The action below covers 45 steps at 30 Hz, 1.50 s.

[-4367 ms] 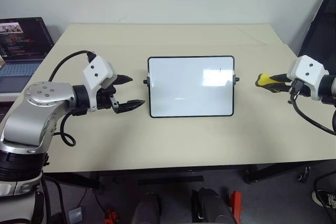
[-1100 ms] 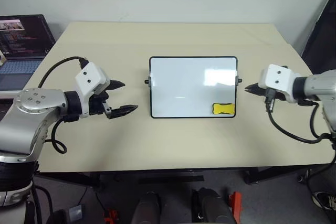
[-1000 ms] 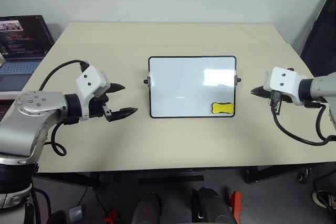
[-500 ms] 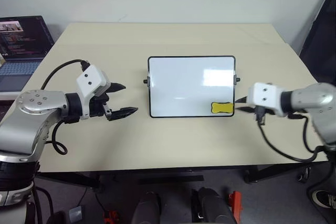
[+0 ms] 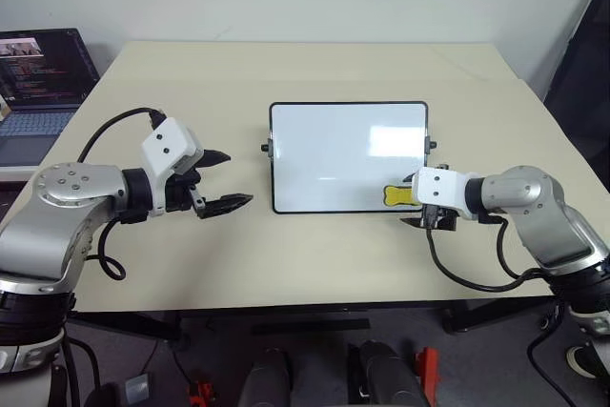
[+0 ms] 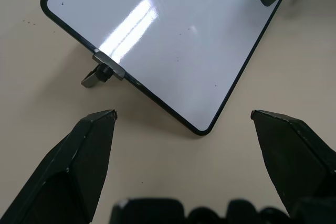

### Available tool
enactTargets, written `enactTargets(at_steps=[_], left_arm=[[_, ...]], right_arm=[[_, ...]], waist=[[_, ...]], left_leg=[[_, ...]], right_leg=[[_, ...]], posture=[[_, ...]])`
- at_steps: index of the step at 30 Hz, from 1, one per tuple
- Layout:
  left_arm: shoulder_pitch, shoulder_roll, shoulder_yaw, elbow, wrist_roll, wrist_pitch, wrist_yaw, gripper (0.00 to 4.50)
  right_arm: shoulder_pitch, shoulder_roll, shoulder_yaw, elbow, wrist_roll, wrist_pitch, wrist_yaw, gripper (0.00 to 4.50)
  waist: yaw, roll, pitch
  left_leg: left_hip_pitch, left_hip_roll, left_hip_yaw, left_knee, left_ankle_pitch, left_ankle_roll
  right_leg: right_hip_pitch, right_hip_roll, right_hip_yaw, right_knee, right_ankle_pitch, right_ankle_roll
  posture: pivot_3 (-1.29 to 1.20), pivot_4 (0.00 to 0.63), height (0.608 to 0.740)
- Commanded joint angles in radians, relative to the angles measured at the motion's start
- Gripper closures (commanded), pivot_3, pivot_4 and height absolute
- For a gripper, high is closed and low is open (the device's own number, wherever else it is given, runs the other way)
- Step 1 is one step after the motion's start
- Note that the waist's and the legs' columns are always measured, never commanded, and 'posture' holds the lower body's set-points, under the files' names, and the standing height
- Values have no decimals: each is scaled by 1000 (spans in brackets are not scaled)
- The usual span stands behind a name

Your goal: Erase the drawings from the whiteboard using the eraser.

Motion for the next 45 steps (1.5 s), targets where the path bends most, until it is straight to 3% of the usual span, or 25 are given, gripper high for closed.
enactTargets(at_steps=[1,5,7,15,16,22,32,38,45], left_arm=[[-9,0,17,-23,-1,-12,6,0],[-12,-1,14,-23,1,-14,7,0],[-16,-2,12,-22,1,-14,7,0],[-17,-4,11,-25,2,-14,7,0],[-16,-4,12,-26,2,-13,8,0],[-11,-3,15,-30,0,-11,8,0],[8,21,51,-15,3,-14,5,0],[3,-2,40,-34,-13,-6,12,0],[-36,-59,-57,-82,-36,5,-14,0]], right_arm=[[-26,13,-3,18,-29,-25,-29,403],[-42,46,6,77,-66,-40,-72,403],[-54,57,10,112,-86,-52,-91,772],[-57,62,3,136,-95,-77,-80,3372],[-57,61,3,134,-95,-77,-78,3452],[-56,50,-12,95,-74,-61,-49,3461],[-52,-90,-264,-94,206,129,101,3462],[-74,-147,-341,109,200,191,10,3465],[-173,-77,-329,437,203,332,-110,3482]], waist=[[0,0,0],[0,0,0],[-1,0,0],[-1,0,0],[-1,0,0],[-1,0,0],[6,0,0],[9,0,0],[6,0,0]], left_leg=[[0,0,0,0,0,0],[0,0,0,0,0,0],[0,0,0,0,0,0],[0,0,0,0,0,0],[0,0,0,0,0,0],[0,0,0,0,0,0],[0,0,-1,0,0,0],[1,0,0,1,0,0],[1,0,1,0,0,0]], right_leg=[[0,0,0,0,0,0],[0,0,0,0,0,0],[0,0,0,0,0,0],[0,0,0,0,0,0],[0,0,0,1,0,0],[0,0,0,1,0,0],[1,0,-1,0,0,0],[2,0,0,1,0,0],[1,0,1,1,3,-4]], posture=[[0,150,740],[0,150,740],[0,150,740],[0,150,740],[0,150,740],[0,150,740],[0,150,740],[0,150,740],[0,150,740]])
